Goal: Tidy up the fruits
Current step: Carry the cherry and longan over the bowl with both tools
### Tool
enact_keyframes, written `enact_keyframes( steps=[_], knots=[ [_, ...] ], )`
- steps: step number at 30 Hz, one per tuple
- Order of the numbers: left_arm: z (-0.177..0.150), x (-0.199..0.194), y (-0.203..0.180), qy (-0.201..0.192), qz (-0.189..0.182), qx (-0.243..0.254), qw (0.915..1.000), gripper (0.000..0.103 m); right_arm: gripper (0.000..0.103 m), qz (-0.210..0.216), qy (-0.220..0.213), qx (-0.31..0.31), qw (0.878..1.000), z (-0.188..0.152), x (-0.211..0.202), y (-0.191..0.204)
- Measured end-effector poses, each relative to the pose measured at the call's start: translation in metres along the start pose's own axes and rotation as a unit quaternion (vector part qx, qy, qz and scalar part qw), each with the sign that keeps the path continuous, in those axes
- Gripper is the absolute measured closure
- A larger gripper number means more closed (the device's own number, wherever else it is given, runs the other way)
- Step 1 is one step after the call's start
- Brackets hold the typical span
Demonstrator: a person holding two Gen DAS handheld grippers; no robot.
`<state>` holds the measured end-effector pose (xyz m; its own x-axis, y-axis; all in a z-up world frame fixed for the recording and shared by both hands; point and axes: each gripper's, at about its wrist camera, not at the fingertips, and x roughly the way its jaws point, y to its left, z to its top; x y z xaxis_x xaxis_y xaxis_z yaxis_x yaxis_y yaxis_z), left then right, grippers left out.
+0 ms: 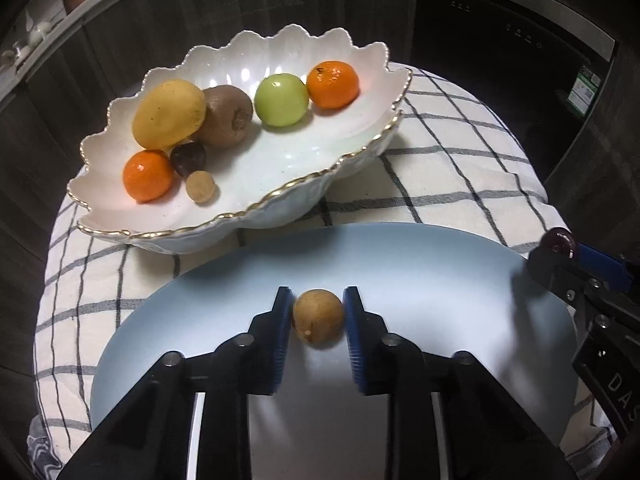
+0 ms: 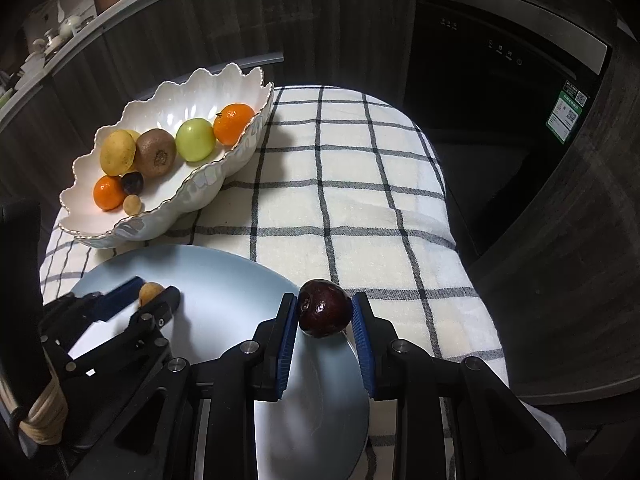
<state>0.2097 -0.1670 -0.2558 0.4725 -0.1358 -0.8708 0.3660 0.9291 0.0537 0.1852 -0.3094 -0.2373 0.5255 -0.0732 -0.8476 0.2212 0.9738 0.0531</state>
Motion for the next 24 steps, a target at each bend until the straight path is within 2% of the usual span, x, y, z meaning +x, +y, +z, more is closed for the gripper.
enact_keyframes(
  steps=[13,24],
  knots=[
    [-0.005,-0.032,0.029,-0.027,0.004,-0.02,0.9994,0.077,0.074,0.004,-0.009,-0.013,1.0,0.004,-0.011,0.021],
    [-0.005,-0.063,0.066,-0.047,0.013,-0.049,0.9976,0.077,0.074,0.024,-0.03,-0.037,0.999,0.015,-0.032,0.059]
  ],
)
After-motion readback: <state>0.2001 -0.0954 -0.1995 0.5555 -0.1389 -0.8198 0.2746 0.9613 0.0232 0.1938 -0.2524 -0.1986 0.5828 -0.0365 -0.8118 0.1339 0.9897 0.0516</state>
